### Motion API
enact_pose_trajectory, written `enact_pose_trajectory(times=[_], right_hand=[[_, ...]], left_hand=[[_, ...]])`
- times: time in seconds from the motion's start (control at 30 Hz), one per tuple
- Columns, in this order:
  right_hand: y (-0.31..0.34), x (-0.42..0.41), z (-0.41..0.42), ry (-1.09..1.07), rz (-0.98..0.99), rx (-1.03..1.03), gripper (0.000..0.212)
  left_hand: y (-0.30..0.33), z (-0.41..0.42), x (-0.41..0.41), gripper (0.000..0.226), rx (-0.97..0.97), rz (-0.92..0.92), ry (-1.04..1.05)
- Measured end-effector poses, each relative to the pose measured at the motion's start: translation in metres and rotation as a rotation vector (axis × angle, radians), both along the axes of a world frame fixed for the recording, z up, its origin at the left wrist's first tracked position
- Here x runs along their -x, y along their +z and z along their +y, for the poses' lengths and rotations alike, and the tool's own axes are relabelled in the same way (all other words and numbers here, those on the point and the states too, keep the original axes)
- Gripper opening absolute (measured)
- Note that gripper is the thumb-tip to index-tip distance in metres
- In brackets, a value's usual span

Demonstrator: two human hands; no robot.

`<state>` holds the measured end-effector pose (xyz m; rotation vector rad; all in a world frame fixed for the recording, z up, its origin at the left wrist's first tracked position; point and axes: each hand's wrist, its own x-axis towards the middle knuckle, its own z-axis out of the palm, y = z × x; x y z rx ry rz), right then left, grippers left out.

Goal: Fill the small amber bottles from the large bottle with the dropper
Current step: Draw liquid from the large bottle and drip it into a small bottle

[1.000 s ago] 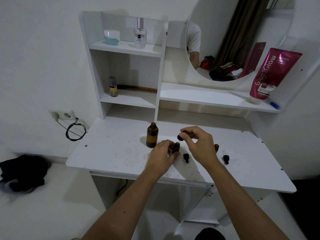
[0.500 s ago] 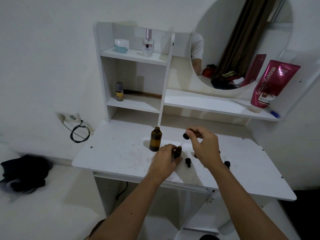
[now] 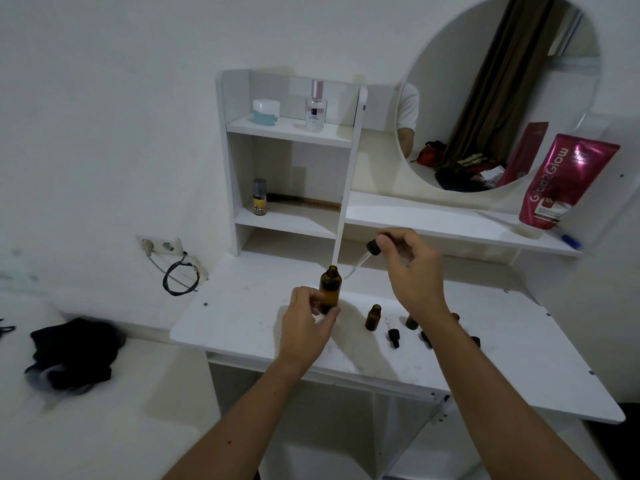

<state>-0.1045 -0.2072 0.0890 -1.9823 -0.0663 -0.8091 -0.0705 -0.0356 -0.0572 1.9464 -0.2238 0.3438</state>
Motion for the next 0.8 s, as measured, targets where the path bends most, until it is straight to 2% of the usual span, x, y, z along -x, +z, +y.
enact_pose_trajectory(times=[0.13,0.27,0.47,0.63,0.8], right_hand=[[0.006,-0.016,0.008,0.015,-0.009,-0.093,0.012],[0.007,-0.027,0.013,0.033,-0.01,-0.085,0.014],[-0.005,-0.039,0.019,0.067,0.035,0.099,0.013],[-0.018,-0.05,0.031,0.101,0.098,0.206,0.011],[-0.031,-0.058,0.034,0.113,0.195,0.197,0.009]], left_hand=[[0.003,0.004,-0.018,0.068,0.011,-0.019,0.044],[0.0,0.003,-0.032,0.083,0.059,0.105,-0.054],[-0.004,0.003,-0.037,0.052,0.053,0.125,-0.109],[-0.007,0.003,-0.04,0.049,0.033,0.128,-0.102],[-0.006,0.003,-0.039,0.047,0.041,0.122,-0.103]])
